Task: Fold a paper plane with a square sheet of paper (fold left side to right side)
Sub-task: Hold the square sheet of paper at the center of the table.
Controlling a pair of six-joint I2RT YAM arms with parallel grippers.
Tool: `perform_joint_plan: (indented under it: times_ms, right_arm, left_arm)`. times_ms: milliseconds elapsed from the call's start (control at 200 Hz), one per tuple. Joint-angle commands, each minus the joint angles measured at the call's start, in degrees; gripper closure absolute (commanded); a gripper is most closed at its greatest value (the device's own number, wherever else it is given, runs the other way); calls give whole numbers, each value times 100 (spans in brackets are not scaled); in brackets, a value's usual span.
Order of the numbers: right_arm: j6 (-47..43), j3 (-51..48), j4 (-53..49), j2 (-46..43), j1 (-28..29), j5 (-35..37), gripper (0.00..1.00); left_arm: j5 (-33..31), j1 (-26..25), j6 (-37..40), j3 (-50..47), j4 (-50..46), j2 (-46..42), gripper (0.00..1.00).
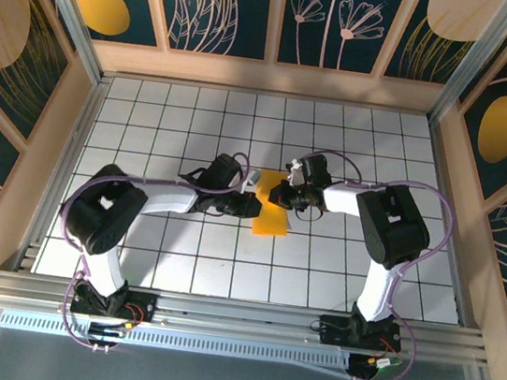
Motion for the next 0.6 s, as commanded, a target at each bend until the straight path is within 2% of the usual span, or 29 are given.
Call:
perform_joint_plan:
  times_ms: [0, 365, 545, 596]
  right_arm:
    - [-102, -205, -443, 162, 59, 459, 100]
    - [3, -111, -352, 18, 88, 211, 100]
    - [22, 31, -437, -432, 94, 168, 100]
    - [38, 21, -440, -611, 90, 176, 96]
  left_arm:
    - [99, 6, 124, 228, -179, 401, 95]
    - [21, -13, 58, 46, -246, 608, 95]
    - [-94, -44, 44, -95, -353, 697, 97]
    - [-132, -62, 24, -124, -353, 706, 97]
